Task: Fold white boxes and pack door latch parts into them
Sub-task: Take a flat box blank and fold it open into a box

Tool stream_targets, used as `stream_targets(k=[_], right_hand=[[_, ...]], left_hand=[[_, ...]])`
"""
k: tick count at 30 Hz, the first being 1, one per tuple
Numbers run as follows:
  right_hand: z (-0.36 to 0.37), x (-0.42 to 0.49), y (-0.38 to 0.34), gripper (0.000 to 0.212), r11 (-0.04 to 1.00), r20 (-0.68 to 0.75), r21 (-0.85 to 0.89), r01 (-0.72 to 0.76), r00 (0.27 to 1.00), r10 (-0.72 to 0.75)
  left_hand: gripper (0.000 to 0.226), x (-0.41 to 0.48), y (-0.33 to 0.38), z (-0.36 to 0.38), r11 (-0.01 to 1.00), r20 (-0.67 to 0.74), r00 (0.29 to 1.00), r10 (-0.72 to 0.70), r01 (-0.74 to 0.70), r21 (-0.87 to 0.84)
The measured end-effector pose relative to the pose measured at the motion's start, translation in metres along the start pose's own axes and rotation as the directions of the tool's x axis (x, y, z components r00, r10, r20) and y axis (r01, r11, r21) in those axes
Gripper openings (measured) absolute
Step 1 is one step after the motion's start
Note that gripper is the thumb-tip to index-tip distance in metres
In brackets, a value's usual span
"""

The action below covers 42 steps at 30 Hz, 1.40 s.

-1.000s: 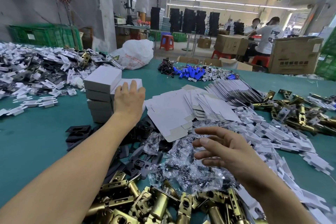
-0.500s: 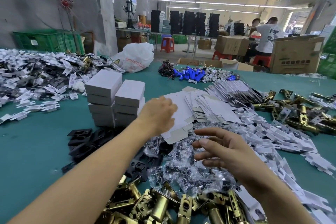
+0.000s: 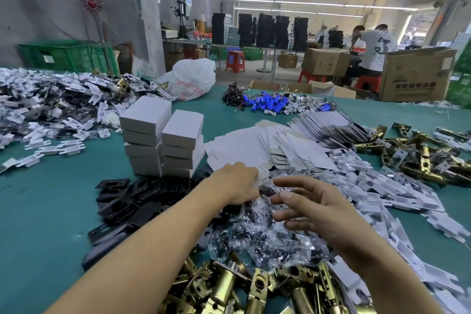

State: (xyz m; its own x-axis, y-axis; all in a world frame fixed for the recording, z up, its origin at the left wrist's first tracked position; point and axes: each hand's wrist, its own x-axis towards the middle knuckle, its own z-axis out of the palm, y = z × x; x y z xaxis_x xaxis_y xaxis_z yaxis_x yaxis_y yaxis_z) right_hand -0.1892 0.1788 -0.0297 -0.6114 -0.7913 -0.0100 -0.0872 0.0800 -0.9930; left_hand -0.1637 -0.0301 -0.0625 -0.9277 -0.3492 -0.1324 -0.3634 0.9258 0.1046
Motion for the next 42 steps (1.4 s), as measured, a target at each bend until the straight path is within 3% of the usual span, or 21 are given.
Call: stream_targets(k=[2,6,8,11,14,16,18,21,24,26,28,30,32,34,36,38,40,42], right_hand=[[-0.001,0.0,0.0,0.022,1.0,-0.003,0.005,0.001,1.0,-0.001],[-0.001,0.0,0.004,0.017,1.0,-0.015,-0.008,-0.013,1.0,0.013],[-0.001,0.001,0.006,0.016,1.0,-0.018,-0.004,-0.031,0.999,0.031],[-0.001,0.007,0.008,0.021,0.995,-0.136,0.076,-0.064,0.988,0.074],[-0.002,0.012,0.009,0.032,0.967,-0.218,0.222,-0.122,0.961,0.171],[-0.003,0.013,0.008,0.039,0.925,-0.205,0.356,-0.131,0.955,0.215],[-0.005,0.013,0.006,0.038,0.883,-0.222,0.463,-0.076,0.954,0.199],[-0.008,0.012,0.006,0.021,0.832,-0.32,0.554,0.016,0.927,0.196],[-0.01,0.012,0.004,0.011,0.795,-0.379,0.602,0.075,0.903,0.201],[-0.01,0.013,0.003,0.013,0.797,-0.381,0.598,0.089,0.906,0.185],[-0.007,0.012,0.001,0.016,0.809,-0.311,0.587,0.037,0.933,0.183],[-0.002,0.009,-0.002,0.018,0.812,-0.218,0.583,-0.029,0.957,0.19],[0.006,0.006,-0.005,0.018,0.824,-0.136,0.56,-0.087,0.971,0.195],[0.012,0.004,-0.006,0.022,0.844,-0.064,0.521,-0.129,0.98,0.189],[0.014,0.002,-0.006,0.034,0.88,-0.003,0.451,-0.152,0.985,0.171],[0.017,0.001,-0.004,0.047,0.945,0.011,0.29,-0.149,0.988,0.153],[0.022,0.0,-0.001,0.056,0.996,-0.064,-0.002,-0.094,0.993,0.094],[0.026,0.0,0.007,0.063,0.913,-0.212,-0.408,0.026,0.97,-0.122]], left_hand=[[0.021,-0.004,0.001,-0.001,0.999,-0.037,0.999,0.033,-0.032,0.023],[0.029,-0.012,0.005,-0.007,0.997,-0.187,0.979,0.078,-0.074,0.024],[0.015,-0.018,0.013,-0.012,0.993,-0.237,0.971,0.037,-0.01,0.115],[0.033,-0.034,0.029,-0.02,0.988,-0.373,0.928,0.013,0.045,0.148],[0.031,-0.052,0.045,-0.023,0.986,-0.544,0.824,0.157,-0.1,0.134],[0.023,-0.061,0.055,-0.023,0.942,-0.627,0.704,0.334,-0.282,0.184],[0.018,-0.066,0.066,-0.021,0.871,-0.611,0.633,0.476,-0.435,0.228],[0.032,-0.07,0.074,-0.019,0.87,-0.515,0.74,0.433,-0.493,0.023],[0.035,-0.07,0.069,-0.013,0.841,-0.656,0.738,0.159,-0.449,-0.302],[0.044,-0.068,0.065,-0.014,0.698,-0.618,0.773,-0.143,-0.364,-0.617],[0.061,-0.065,0.062,-0.019,0.33,-0.348,0.872,-0.344,-0.234,-0.914],[0.073,-0.062,0.058,-0.022,-0.082,-0.032,0.964,-0.264,-0.056,-0.995],[0.082,-0.066,0.055,-0.022,-0.311,0.1,0.994,-0.049,0.08,-0.947],[0.093,-0.072,0.053,-0.023,-0.445,0.068,0.994,0.084,0.099,-0.89],[0.098,-0.076,0.05,-0.025,-0.542,0.018,0.997,0.069,0.053,-0.839],[0.081,-0.076,0.045,-0.025,-0.607,-0.045,0.998,0.032,-0.016,-0.795],[0.07,-0.077,0.042,-0.025,-0.634,-0.061,0.997,0.04,-0.022,-0.773],[0.077,-0.078,0.04,-0.026,-0.621,-0.011,0.999,0.046,0.02,-0.784]])
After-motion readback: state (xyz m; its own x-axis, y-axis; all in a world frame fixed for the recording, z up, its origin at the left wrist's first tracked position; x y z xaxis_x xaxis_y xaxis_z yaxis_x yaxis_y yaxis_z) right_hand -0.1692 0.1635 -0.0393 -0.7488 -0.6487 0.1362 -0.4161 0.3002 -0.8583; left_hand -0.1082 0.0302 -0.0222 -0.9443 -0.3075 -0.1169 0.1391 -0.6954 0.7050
